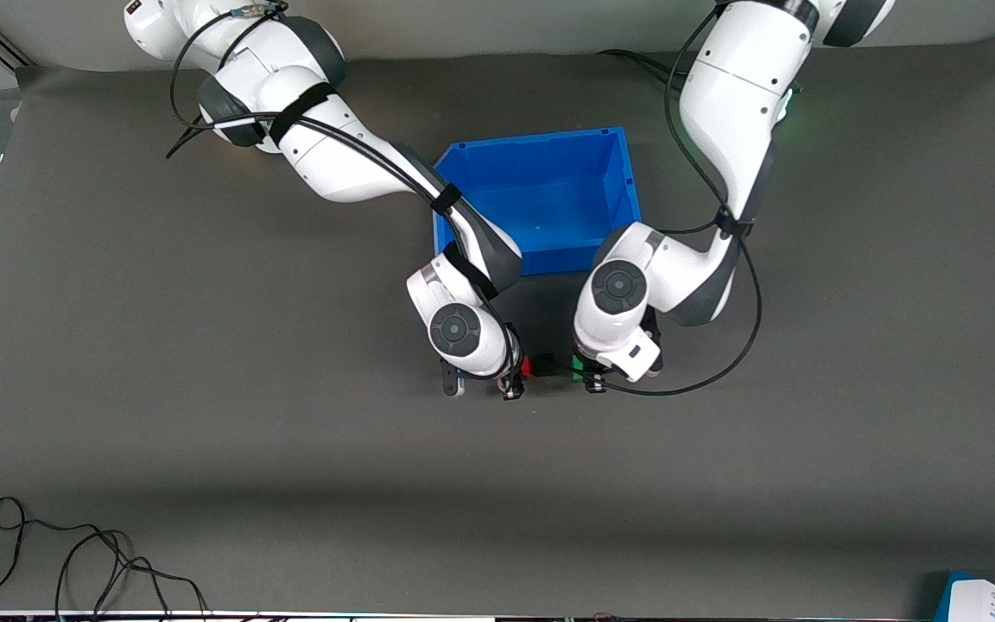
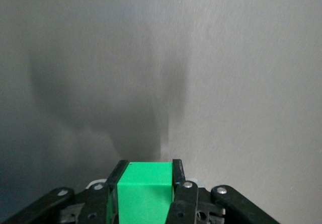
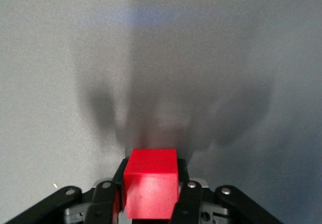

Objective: Attach green and red cubes to black cube
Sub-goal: 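Carry the green cube with the left gripper against the black cube's other side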

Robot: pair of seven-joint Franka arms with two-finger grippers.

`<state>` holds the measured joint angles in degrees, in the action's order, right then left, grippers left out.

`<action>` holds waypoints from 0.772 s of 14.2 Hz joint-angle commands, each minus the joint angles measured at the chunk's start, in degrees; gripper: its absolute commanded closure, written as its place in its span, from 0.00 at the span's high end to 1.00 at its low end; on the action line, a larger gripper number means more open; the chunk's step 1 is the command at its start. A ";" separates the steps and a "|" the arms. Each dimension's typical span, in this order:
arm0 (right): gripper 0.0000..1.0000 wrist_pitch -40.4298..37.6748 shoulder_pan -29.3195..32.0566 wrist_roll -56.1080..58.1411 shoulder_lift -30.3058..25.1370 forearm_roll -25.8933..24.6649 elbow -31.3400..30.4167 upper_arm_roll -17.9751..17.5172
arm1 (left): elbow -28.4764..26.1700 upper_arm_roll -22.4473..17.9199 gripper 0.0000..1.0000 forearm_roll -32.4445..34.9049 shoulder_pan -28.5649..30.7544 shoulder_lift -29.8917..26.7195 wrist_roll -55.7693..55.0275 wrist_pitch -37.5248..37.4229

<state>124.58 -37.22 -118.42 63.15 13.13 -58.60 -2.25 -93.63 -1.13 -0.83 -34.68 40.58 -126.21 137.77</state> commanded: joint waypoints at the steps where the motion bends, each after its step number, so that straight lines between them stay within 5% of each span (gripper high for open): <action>1: 0.16 -1.01 -0.49 -2.34 1.27 -0.30 0.50 0.66 | 3.63 0.26 0.00 -0.22 -0.82 3.35 -1.23 -0.74; 5: 0.18 -0.83 -0.40 -2.60 1.27 -0.21 0.68 0.58 | 3.63 0.52 0.00 -0.31 -1.61 5.20 -1.23 2.42; 6: 0.39 -0.83 -0.40 -2.60 1.27 -0.21 0.68 0.66 | 3.63 0.52 0.00 -0.31 -1.61 5.29 -1.23 2.42; 7: 0.77 -0.83 -0.40 -2.60 1.19 -0.21 0.68 0.66 | 3.63 0.61 0.00 -0.31 -1.79 5.47 -1.23 2.42; 8: 0.94 -0.83 -0.31 -2.60 1.01 -0.21 0.68 0.66 | 3.63 0.61 0.00 -0.40 -1.96 5.47 -1.32 2.42; 10: 1.00 -1.70 -0.14 -2.34 0.49 -0.12 0.68 0.66 | 3.55 0.52 0.00 -0.31 -1.97 5.47 -1.05 2.42; 11: 1.00 -3.10 0.30 -1.99 -0.04 -0.12 0.76 0.66 | 3.55 0.61 0.30 -0.22 -1.88 5.56 -0.70 2.42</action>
<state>124.06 -37.17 -119.32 63.47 13.16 -58.70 -2.09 -91.10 -0.02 -0.83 -35.66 45.02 -126.29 140.22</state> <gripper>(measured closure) 0.260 0.617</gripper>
